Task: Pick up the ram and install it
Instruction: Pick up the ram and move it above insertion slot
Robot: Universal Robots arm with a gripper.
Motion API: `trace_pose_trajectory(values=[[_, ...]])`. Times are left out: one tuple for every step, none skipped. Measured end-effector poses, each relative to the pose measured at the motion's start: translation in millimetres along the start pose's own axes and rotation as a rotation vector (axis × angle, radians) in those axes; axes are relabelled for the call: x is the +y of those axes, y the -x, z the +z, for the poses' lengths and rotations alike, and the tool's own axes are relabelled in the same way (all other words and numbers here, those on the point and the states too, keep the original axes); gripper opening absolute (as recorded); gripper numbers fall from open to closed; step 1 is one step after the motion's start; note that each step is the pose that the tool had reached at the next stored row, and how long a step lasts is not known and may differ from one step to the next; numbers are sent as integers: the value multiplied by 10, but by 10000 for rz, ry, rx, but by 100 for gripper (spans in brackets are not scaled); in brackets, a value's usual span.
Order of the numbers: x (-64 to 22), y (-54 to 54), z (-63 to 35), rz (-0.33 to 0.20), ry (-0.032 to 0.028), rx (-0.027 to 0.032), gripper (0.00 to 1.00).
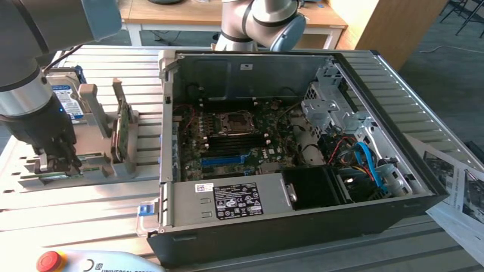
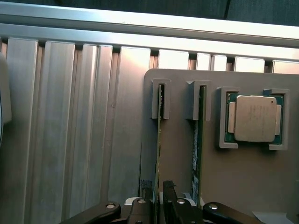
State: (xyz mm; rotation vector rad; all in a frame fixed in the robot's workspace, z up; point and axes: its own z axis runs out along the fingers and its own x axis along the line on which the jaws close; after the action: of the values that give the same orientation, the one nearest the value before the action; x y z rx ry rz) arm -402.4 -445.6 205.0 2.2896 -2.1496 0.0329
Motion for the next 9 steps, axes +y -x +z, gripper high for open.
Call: trace_pose_trajectory(values=[[0, 0, 1, 0, -1, -1, 24], [0, 0, 2, 0, -1, -1, 24], [0, 1, 4, 0, -2, -1, 24], [-1, 2, 6, 0, -3, -2, 24], [-1, 3, 7, -1, -2, -1, 24], [0, 4, 9, 0, -1, -1, 24], [0, 5, 11, 0, -1, -1, 24], [0, 6, 11, 0, 0, -1, 24], [0, 6, 11, 0, 0, 0, 24]])
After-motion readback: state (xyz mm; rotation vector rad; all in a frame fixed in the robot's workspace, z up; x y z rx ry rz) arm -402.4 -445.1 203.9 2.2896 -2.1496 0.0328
